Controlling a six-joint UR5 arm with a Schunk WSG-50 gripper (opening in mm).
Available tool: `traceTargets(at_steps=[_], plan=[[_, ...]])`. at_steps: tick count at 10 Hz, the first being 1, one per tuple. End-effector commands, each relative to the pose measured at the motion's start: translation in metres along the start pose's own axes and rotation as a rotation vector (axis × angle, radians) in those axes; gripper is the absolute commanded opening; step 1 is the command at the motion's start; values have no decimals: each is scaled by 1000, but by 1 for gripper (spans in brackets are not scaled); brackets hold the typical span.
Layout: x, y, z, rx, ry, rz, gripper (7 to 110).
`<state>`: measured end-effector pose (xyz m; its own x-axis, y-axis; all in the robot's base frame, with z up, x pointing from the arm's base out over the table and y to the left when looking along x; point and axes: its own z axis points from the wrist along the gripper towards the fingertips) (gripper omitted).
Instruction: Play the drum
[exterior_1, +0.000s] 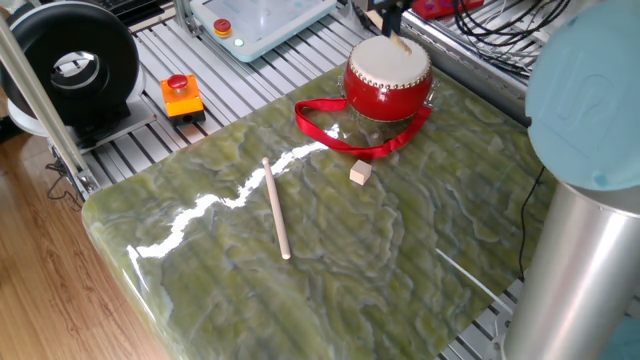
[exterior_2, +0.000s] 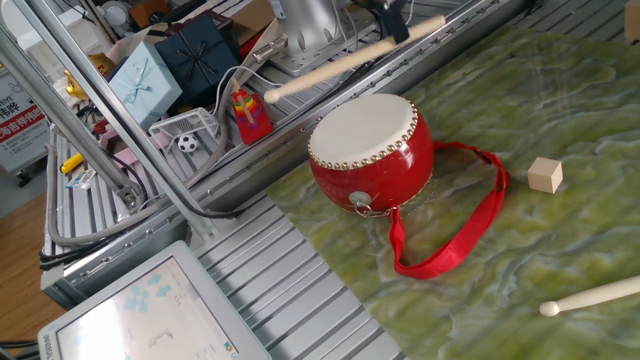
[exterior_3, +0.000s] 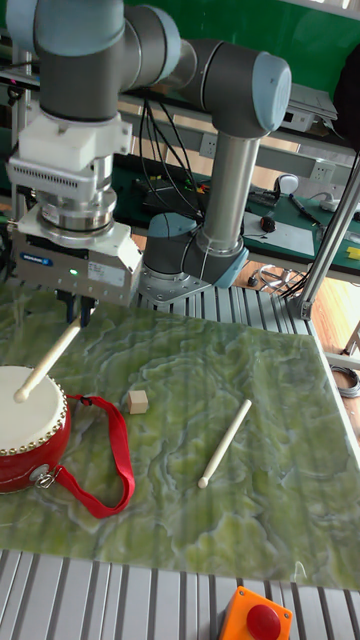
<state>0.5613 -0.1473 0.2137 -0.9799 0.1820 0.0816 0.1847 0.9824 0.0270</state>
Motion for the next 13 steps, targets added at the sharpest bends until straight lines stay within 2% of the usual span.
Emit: traceTargets(at_steps=[1, 2, 3, 4, 5, 7, 9, 10, 11, 12, 13], plan=[[-5, -24, 39, -44, 19, -8, 7], [11, -26, 49, -67, 81, 14, 7], [36, -21, 50, -101, 175, 35, 7], [66, -13, 34, -120, 301, 62, 7], [77, -15, 25, -104, 353, 74, 7], [94, -9, 13, -108, 446, 108, 7], [111, 0, 2, -153, 534, 123, 7], [108, -3, 4, -142, 517, 119, 7], [97, -10, 10, -120, 468, 113, 7], [81, -19, 18, -89, 400, 99, 7], [64, -37, 27, -31, 324, 78, 7]])
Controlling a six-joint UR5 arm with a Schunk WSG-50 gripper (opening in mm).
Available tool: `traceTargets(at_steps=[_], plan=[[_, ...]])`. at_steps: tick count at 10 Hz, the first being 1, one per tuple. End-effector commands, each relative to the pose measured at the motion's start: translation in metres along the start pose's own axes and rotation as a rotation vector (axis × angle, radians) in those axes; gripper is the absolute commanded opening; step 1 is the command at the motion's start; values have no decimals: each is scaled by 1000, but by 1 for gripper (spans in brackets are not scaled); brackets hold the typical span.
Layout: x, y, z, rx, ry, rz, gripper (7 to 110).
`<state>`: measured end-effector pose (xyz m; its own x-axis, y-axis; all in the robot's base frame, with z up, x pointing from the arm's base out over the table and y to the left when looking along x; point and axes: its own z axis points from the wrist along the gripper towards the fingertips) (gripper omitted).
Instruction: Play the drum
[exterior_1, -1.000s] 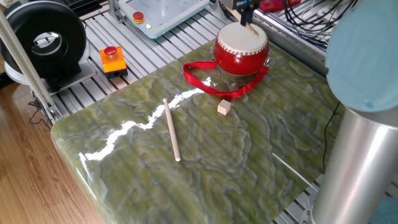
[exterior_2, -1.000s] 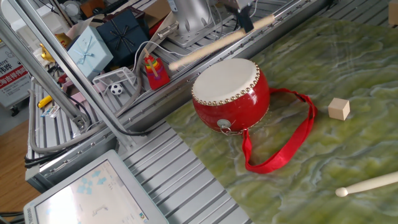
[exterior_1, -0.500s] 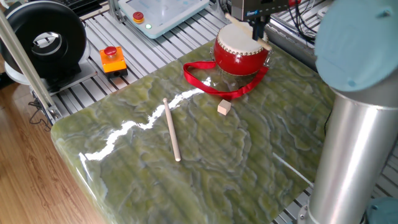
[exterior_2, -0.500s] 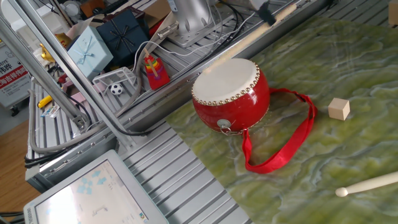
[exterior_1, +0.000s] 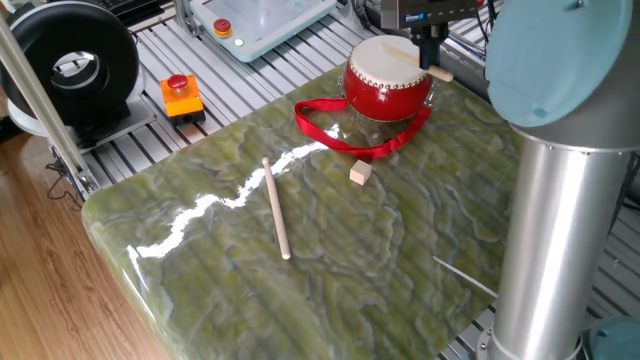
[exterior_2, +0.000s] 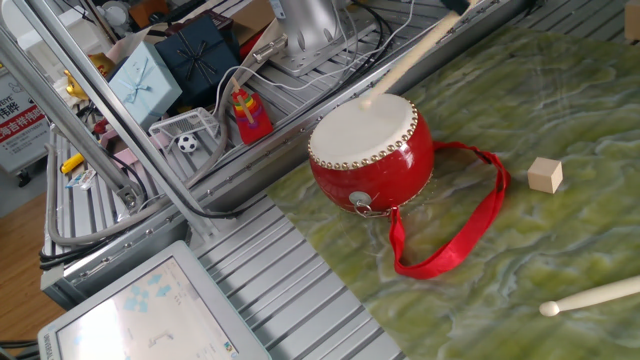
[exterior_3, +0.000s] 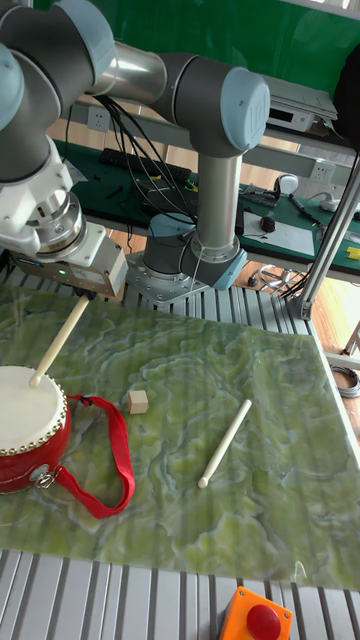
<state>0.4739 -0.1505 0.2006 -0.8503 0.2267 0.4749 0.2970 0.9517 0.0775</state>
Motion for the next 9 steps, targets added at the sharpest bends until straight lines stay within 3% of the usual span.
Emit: traceTargets(at_steps=[1, 3, 4, 6, 9], plan=[[-31, -21, -2, 73, -110, -19, 7], [-42, -23, 7, 63, -106, -35, 7], [-54, -34, 10, 89, -129, -43, 7], [-60, -43, 13, 96, -122, -51, 7], [-27, -18, 6, -67, 41, -59, 7]])
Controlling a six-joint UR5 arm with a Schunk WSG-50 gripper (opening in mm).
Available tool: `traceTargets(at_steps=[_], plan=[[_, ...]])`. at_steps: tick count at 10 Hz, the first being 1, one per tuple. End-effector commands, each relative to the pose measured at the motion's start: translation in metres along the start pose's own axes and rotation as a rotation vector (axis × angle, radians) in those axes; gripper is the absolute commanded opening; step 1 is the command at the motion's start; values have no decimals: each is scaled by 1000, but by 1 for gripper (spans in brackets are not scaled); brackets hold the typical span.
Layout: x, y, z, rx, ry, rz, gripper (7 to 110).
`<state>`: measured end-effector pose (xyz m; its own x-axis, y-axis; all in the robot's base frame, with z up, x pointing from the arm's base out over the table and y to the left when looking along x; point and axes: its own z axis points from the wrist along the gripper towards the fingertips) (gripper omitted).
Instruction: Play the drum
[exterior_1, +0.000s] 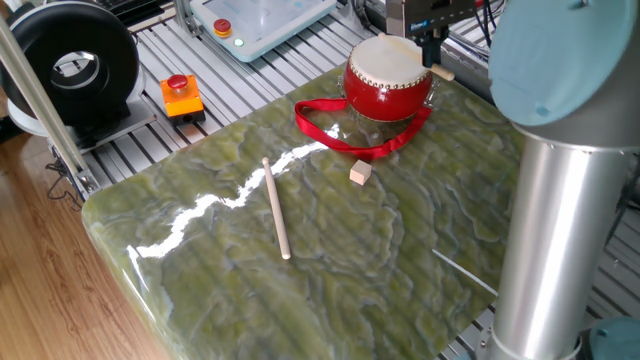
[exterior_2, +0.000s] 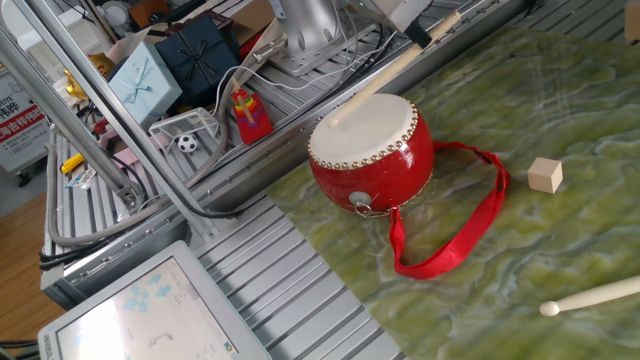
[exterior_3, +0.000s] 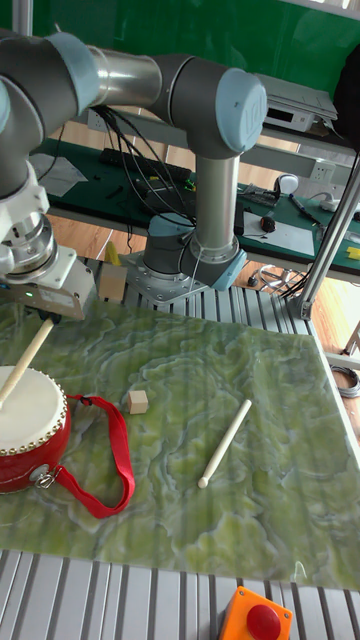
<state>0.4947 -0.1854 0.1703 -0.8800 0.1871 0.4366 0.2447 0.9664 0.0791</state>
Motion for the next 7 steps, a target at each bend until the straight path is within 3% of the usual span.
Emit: traceTargets(at_steps=[1, 3, 4, 5, 6, 7], plan=[[21, 29, -7, -165, 114, -9, 7], [41, 53, -25, -244, 175, -3, 7], [47, 62, -33, -259, 194, 3, 7], [44, 61, -32, -241, 189, 8, 7], [26, 36, -20, -121, 123, 12, 7], [18, 15, -16, -35, 92, 11, 7]])
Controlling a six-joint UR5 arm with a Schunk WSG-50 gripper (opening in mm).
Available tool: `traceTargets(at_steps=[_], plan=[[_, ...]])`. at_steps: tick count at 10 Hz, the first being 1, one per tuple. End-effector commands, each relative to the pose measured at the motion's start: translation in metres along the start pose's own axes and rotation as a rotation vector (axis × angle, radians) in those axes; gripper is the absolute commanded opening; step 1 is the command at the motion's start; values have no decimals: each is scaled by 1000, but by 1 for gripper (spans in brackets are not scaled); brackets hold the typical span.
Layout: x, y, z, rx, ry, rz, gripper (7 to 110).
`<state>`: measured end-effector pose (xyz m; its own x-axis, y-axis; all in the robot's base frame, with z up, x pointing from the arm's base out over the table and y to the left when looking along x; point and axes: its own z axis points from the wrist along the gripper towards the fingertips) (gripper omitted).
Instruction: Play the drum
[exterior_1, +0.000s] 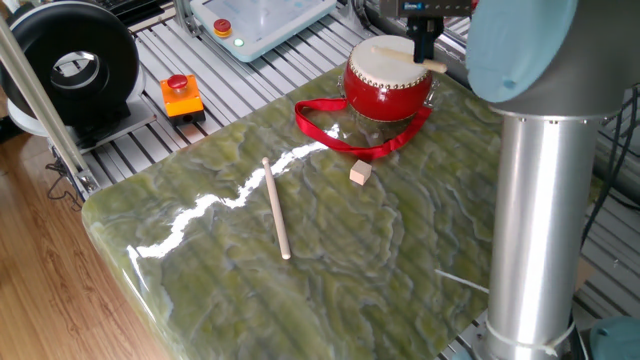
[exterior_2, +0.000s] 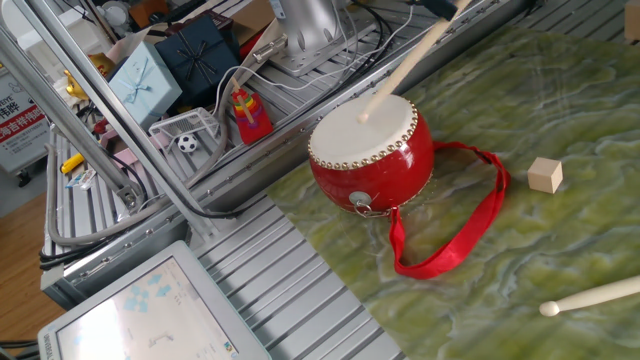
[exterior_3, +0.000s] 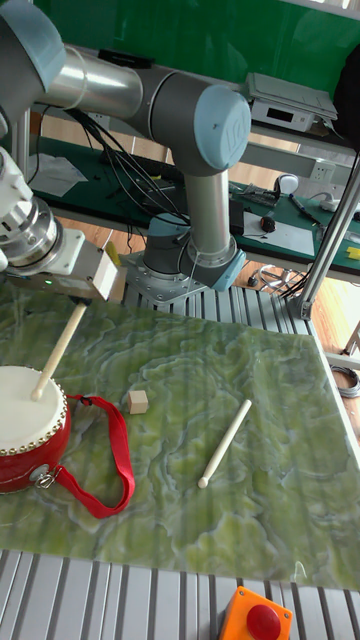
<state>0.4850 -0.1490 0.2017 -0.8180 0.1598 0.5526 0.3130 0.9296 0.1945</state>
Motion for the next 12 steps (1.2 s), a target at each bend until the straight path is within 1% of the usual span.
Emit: traceTargets(at_steps=[1, 2, 3, 4, 5, 7, 8, 10, 11, 12], plan=[[-8, -29, -2, 137, -26, 0, 7], [2, -30, -1, 133, 19, -9, 7], [14, -24, -1, 103, 75, -16, 7], [22, -17, 0, 72, 113, -25, 7], [29, -10, -1, 40, 139, -26, 7], [40, -3, -2, 10, 187, -24, 7], [37, -4, 0, 11, 183, -22, 7], [22, -18, 3, 60, 127, -16, 7], [18, -24, 2, 76, 105, -15, 7], [15, -29, 2, 98, 94, -9, 7]])
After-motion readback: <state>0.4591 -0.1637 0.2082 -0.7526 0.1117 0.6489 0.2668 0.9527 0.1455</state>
